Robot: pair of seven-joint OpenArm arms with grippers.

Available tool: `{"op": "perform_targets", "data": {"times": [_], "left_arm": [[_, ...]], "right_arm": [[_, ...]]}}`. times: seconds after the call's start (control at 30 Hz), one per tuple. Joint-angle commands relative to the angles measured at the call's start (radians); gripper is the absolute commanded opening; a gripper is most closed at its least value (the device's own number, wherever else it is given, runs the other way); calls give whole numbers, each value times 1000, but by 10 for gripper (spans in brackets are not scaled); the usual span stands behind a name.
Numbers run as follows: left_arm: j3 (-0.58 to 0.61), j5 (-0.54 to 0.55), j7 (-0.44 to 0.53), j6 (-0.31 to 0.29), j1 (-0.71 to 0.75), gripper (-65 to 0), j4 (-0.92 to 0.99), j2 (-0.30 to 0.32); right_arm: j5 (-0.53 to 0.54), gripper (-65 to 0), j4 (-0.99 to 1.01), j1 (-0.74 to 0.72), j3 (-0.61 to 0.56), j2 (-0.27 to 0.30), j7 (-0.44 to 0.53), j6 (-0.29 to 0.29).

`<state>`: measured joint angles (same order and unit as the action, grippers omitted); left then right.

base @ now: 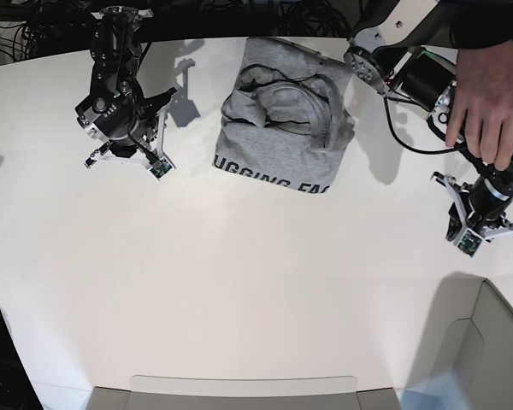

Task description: Fold the T-shirt properly

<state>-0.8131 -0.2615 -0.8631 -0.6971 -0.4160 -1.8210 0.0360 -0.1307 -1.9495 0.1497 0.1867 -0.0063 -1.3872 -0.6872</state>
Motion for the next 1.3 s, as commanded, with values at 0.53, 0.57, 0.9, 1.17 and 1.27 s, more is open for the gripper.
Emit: {"op": "perform_targets", "data": {"times": [0.53, 0.57, 0.9, 1.17, 1.27], "left_arm": [[93, 14, 11, -1, 21, -572, 17, 9], [103, 14, 11, -1, 26, -572, 17, 9], [173, 14, 11, -1, 61, -572, 17, 9], [173, 14, 9, -1, 73, -572, 17, 9], [182, 14, 9, -1, 81, -572, 17, 9]], "right_arm": [[-2, -506, -15, -14, 1, 1, 9, -11], [-2, -506, -15, -14, 1, 1, 9, -11], [-2, -506, -15, -14, 1, 4, 9, -11], [-2, -506, -15, -14, 1, 2, 9, -11], [-2, -506, -15, -14, 1, 2, 9, -11]]}}
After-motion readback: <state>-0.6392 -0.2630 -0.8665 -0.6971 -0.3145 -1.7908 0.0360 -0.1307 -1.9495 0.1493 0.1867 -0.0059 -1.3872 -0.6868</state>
